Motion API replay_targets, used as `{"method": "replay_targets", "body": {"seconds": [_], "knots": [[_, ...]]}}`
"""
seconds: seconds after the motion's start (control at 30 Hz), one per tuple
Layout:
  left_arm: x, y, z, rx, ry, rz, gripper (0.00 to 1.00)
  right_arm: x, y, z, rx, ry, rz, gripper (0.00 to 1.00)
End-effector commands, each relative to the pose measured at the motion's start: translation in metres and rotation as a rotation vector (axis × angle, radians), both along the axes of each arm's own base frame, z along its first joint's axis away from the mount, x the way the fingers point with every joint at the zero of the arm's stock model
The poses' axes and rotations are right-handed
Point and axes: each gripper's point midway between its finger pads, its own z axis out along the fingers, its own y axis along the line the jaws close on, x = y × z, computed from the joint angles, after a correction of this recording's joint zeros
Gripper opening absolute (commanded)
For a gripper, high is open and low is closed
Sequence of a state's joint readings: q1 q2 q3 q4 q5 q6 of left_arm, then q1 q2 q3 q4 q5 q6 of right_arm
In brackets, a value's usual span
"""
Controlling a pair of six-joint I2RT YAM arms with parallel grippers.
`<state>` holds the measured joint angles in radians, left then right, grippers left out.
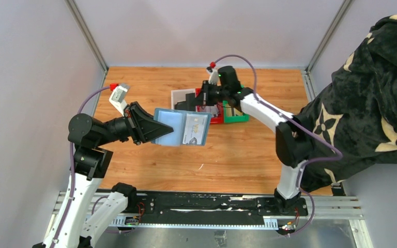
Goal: Take the credit cards out of the card holder
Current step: Place the credit card in the storage box.
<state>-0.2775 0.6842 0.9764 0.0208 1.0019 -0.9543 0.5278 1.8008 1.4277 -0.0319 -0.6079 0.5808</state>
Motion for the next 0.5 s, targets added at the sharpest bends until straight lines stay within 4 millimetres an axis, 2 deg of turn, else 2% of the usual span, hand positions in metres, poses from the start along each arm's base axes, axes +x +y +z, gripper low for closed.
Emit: {"method": "replay_targets", "body": {"seconds": [0.0, 0.13, 0.2, 0.27, 0.37, 0.47], "knots": [[-0.010, 0.001, 0.013, -0.009, -0.055, -0.019, 0.00, 0.014, 0.025, -0.040, -0.135, 0.034, 0.023, 0.00], [-0.012, 0.001, 0.013, -0.006, -0.062, -0.021, 0.00, 0.034, 0.047, -0.064, -0.212, 0.044, 0.014, 0.00], [-0.011, 0.001, 0.013, -0.006, -0.062, -0.022, 0.00, 0.046, 0.055, -0.067, -0.223, 0.034, -0.001, 0.00], [-0.012, 0.001, 0.013, -0.008, -0.061, -0.023, 0.00, 0.055, 0.060, -0.079, -0.236, 0.047, -0.015, 0.00], [-0.012, 0.001, 0.014, -0.010, -0.063, -0.022, 0.00, 0.065, 0.064, -0.084, -0.257, 0.042, -0.036, 0.00], [-0.013, 0.001, 0.015, -0.011, -0.068, -0.025, 0.00, 0.070, 0.069, -0.096, -0.278, 0.052, -0.043, 0.01]]}}
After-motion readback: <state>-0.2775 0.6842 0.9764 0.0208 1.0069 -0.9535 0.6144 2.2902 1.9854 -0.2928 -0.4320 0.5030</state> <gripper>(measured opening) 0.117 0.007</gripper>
